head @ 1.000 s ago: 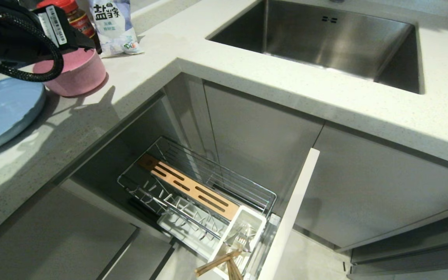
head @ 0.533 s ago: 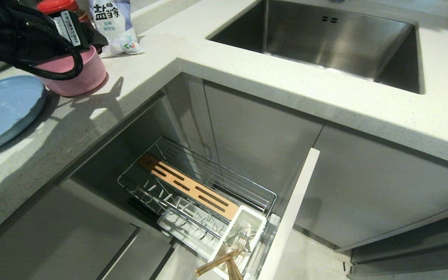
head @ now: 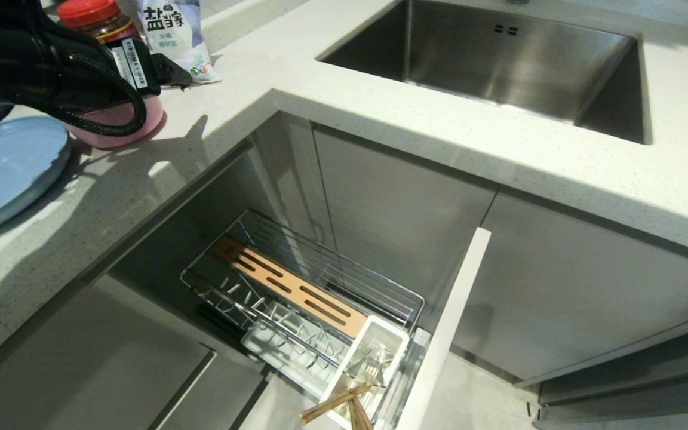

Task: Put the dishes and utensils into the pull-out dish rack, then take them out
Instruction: Pick up the bowl and place it in the cupboard

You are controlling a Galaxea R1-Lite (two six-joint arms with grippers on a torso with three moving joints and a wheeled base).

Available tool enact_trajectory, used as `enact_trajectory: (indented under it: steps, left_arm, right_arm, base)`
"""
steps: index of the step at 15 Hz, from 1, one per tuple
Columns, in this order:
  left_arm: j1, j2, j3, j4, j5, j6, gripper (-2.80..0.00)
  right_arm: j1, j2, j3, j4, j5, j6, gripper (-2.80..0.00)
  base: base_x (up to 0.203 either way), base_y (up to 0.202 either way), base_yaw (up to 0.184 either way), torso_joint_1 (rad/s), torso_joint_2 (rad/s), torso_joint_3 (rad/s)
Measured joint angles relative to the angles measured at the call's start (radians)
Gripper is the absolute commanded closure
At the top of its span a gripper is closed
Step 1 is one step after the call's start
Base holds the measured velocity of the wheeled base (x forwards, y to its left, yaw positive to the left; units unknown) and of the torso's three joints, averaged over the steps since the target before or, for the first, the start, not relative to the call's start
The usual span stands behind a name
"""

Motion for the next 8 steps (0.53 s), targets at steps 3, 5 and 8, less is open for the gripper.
enact_trajectory:
  steps: [3, 5, 8]
  left_arm:
    - [0.000, 0.010, -0.001, 0.000, 0.000, -0.001, -2.80]
    - [0.000, 0.012, -0.001, 0.000, 0.001, 0.000, -2.80]
    - [0.005, 0.012, 0.000, 0.000, 0.001, 0.003, 0.00]
  right_arm:
    - [0.000, 0.000, 0.000, 0.000, 0.000, 0.000, 0.00]
    - [0.000, 0.000, 0.000, 0.000, 0.000, 0.000, 0.00]
    - [0.001, 0.000, 0.000, 0.000, 0.000, 0.000, 0.00]
  base:
    - [0.000, 0.000, 0.000, 0.000, 0.00, 0.000]
    - [0.000, 0.000, 0.000, 0.000, 0.00, 0.000]
    - [0.000, 0.000, 0.000, 0.000, 0.00, 0.000]
